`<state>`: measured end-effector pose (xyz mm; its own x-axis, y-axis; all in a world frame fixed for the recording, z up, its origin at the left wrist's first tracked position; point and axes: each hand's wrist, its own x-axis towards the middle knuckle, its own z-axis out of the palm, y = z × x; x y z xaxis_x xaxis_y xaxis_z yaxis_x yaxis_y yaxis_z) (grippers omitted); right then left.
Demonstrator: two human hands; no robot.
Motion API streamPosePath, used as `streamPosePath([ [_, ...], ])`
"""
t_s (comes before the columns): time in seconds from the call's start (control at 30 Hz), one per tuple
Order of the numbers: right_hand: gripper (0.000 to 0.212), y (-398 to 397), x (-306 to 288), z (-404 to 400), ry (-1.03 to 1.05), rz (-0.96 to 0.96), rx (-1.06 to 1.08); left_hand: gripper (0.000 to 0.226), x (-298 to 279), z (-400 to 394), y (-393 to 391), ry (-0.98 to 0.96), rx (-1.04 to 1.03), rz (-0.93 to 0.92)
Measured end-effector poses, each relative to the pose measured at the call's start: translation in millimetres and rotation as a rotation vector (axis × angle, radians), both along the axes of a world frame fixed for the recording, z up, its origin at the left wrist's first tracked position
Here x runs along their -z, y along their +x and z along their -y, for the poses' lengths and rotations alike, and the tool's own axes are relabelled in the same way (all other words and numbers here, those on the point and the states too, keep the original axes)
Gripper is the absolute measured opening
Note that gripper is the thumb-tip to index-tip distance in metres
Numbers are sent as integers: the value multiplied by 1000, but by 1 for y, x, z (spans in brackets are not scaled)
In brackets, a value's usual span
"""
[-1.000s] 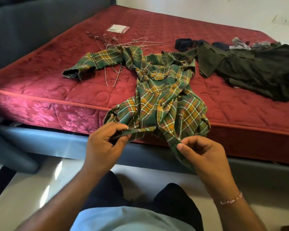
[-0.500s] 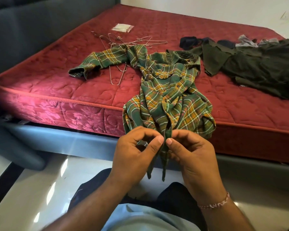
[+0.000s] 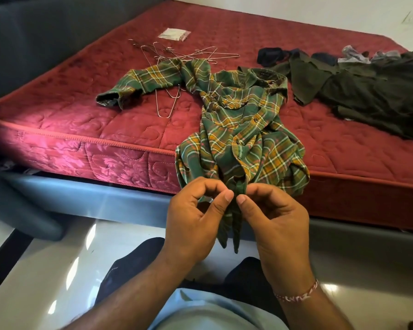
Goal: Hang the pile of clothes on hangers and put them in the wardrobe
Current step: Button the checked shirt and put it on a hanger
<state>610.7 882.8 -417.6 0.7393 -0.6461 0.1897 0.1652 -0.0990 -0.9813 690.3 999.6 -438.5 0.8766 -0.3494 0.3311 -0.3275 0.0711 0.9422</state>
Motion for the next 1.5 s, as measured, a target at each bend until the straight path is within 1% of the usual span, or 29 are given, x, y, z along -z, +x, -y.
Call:
streamPosePath([
  [0.17, 16, 3, 1, 0, -57, 8, -5, 7, 1, 1, 0, -1, 47, -31],
  [0.23, 17, 3, 1, 2, -101, 11, -9, 5, 1, 3, 1, -5, 57, -52],
  [0.4, 36, 3, 4, 11, -248, 18, -38, 8, -2, 6, 7, 9, 90, -170],
  [0.43, 34, 3, 6, 14, -270, 17, -48, 9, -2, 6, 9, 14, 109, -201],
  [0.57, 15, 4, 7, 23, -346, 30, -95, 11, -1, 8, 15, 36, 163, -276],
  [0.73, 16, 8, 9, 26, -485, 13, -58, 13, 2, 12, 16, 70, 179, -285],
  [0.87, 19, 9, 11, 26, -641, 5, -22, 18, 1, 12, 14, 8, 203, -369],
  [0.93, 19, 10, 11, 26, -735, -14, -6, 18, 1, 12, 13, 6, 203, -364],
  [0.97, 18, 10, 11, 25, -733, -27, -10, 18, 2, 12, 13, 7, 206, -367],
  [1.0, 16, 10, 12, 24, -596, -37, -42, 19, 2, 12, 14, -6, 215, -395],
  [1.03, 15, 11, 11, 23, -302, -40, -113, 20, 2, 13, 15, -46, 239, -451],
  [1.07, 17, 12, 9, 21, 45, -32, -192, 19, 2, 13, 16, -105, 275, -528],
  [1.1, 18, 11, 8, 21, 303, -24, -236, 19, 2, 13, 17, -168, 311, -603],
  [1.13, 18, 12, 8, 21, 405, -12, -250, 22, 1, 14, 17, -219, 331, -662],
  [1.17, 17, 13, 9, 20, 353, -15, -248, 24, 1, 14, 18, -247, 330, -695],
  [1.2, 17, 13, 10, 20, 233, -7, -242, 26, 2, 15, 20, -260, 316, -706],
  [1.27, 28, 12, 12, 19, -120, 12, -191, 24, 3, 15, 23, -257, 290, -694],
  [1.3, 31, 12, 15, 20, -251, 6, -160, 21, 4, 15, 24, -244, 293, -674],
  [1.33, 30, 12, 17, 22, -322, 0, -128, 17, 4, 15, 24, -224, 303, -644],
  [1.4, 22, 12, 16, 26, -307, 3, -81, 12, 4, 13, 25, -188, 334, -589],
  [1.5, 11, 14, 12, 31, -175, -44, -56, 23, 5, 11, 25, -158, 366, -546],
])
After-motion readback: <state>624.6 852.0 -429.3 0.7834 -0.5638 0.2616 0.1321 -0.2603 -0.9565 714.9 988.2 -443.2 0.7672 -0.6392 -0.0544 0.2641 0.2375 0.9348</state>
